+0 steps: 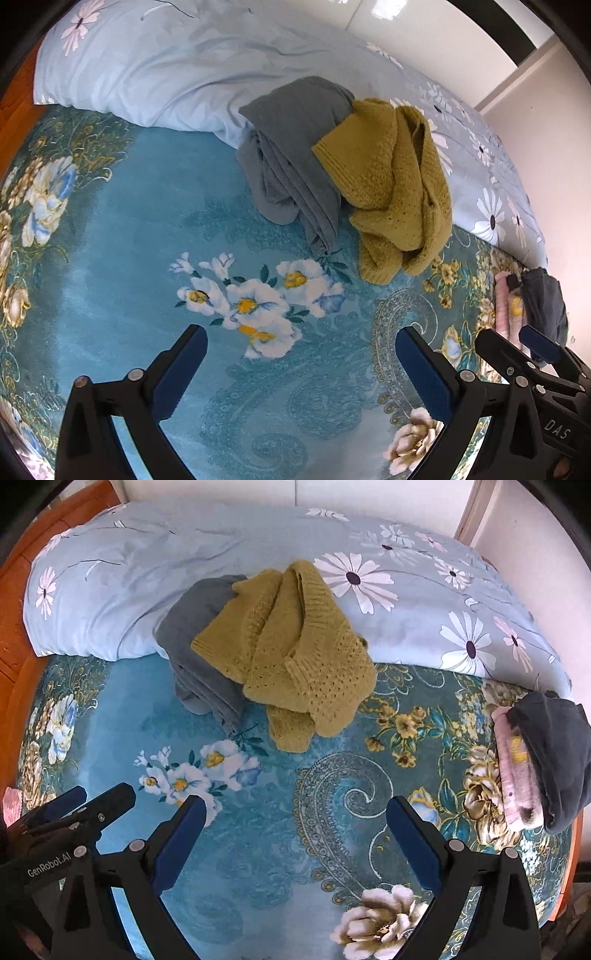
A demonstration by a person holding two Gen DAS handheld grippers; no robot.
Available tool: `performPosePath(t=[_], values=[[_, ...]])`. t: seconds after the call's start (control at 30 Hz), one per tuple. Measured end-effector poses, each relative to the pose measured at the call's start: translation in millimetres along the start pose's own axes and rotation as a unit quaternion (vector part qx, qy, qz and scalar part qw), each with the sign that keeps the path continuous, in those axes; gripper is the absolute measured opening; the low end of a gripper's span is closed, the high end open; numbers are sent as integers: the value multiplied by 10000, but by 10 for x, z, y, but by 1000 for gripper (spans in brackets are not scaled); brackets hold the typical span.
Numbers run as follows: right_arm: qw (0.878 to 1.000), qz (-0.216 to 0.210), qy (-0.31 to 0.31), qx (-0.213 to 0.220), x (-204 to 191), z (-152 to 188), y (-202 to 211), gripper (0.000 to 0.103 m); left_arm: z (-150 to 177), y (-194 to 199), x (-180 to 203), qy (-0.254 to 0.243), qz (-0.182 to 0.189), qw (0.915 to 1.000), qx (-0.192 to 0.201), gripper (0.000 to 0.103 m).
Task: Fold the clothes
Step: 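Reach the left tool toward the mustard-yellow knit sweater on the pile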
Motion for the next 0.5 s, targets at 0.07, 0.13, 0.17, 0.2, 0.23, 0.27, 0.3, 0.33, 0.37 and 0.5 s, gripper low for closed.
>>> performPosePath(t=[0.07, 0.13, 0.17, 0.2, 0.23, 0.27, 0.3, 0.33, 0.37, 0.5], values=[[10000, 28, -10, -44, 25, -1, -57, 98, -10, -54, 20, -37, 10, 10000, -56, 103], [9999, 55, -21, -87, 50, -1, -114, 98, -21, -108, 40, -74, 21, 9999, -113, 103], [9999, 69, -26, -109, 62, -2, -143, 98, -27, -134, 48, -90, 28, 9999, -130, 103], [9999, 80, -34, -131, 76, -4, -171, 98, -35, -159, 53, -102, 37, 9999, -132, 103], [9998, 84, -46, -153, 91, -8, -198, 98, -48, -186, 54, -109, 46, 9998, -135, 103], [9998, 89, -56, -173, 106, -14, -225, 98, -64, -210, 47, -72, 66, 9998, -157, 103], [9998, 94, -63, -191, 120, -20, -252, 98, -78, -230, 39, -11, 88, 9998, -189, 103], [9997, 100, -70, -210, 135, -28, -279, 98, -95, -254, 36, -4, 101, 9998, -180, 103], [9996, 104, -81, -233, 150, -40, -304, 98, -111, -280, 36, 4, 125, 9998, -167, 103], [9993, 101, -152, -338, 181, -97, -401, 98, -137, -394, 38, -15, 149, 9995, -294, 103]])
Point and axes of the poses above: each gripper's, at about its wrist camera, not at the fingertips, and y roughly against the way its jaws point, x to its right, z to its underside, the point moved 6 cm from there along -y, roughly the way its jaws point, and after that the axes turned 14 degrees about -y, right-handed, at the moved point
